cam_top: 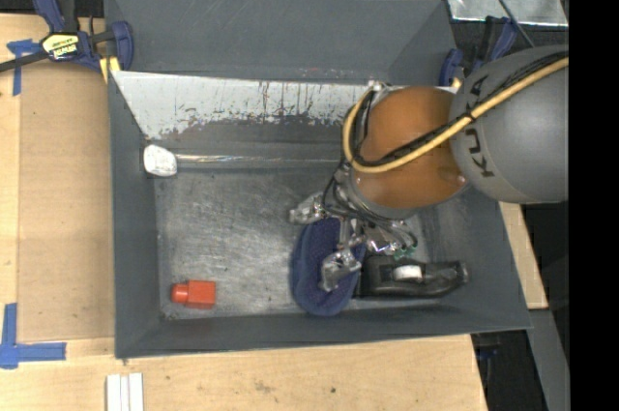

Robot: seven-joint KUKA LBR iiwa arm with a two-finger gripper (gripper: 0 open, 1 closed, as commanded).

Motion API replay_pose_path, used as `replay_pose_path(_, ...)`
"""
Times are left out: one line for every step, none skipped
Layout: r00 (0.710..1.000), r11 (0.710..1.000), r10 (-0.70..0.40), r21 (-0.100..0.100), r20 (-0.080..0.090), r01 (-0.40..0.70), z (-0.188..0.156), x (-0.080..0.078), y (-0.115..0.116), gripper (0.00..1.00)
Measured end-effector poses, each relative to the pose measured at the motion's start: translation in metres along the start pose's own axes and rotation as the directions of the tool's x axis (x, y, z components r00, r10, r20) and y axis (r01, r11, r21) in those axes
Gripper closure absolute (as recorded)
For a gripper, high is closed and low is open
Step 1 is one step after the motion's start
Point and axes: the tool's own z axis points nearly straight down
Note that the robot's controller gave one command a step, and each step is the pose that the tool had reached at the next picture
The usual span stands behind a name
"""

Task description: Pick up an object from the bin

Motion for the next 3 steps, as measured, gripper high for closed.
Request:
replay_pose_path(0.958, 0.958, -0.286, -0.011, -0.002, 0.286, 0.025, -0.050, -0.039, 0.00)
replay_pose_path(0.958, 0.958, -0.286, 0.000, 0.001, 0.286, 0.021, -0.051, -0.045, 1.00)
replay_pose_path(0.895, 0.895, -0.445, 0.004, 0.000, 0.445, -0.125, -0.027, -0.019, 1.00)
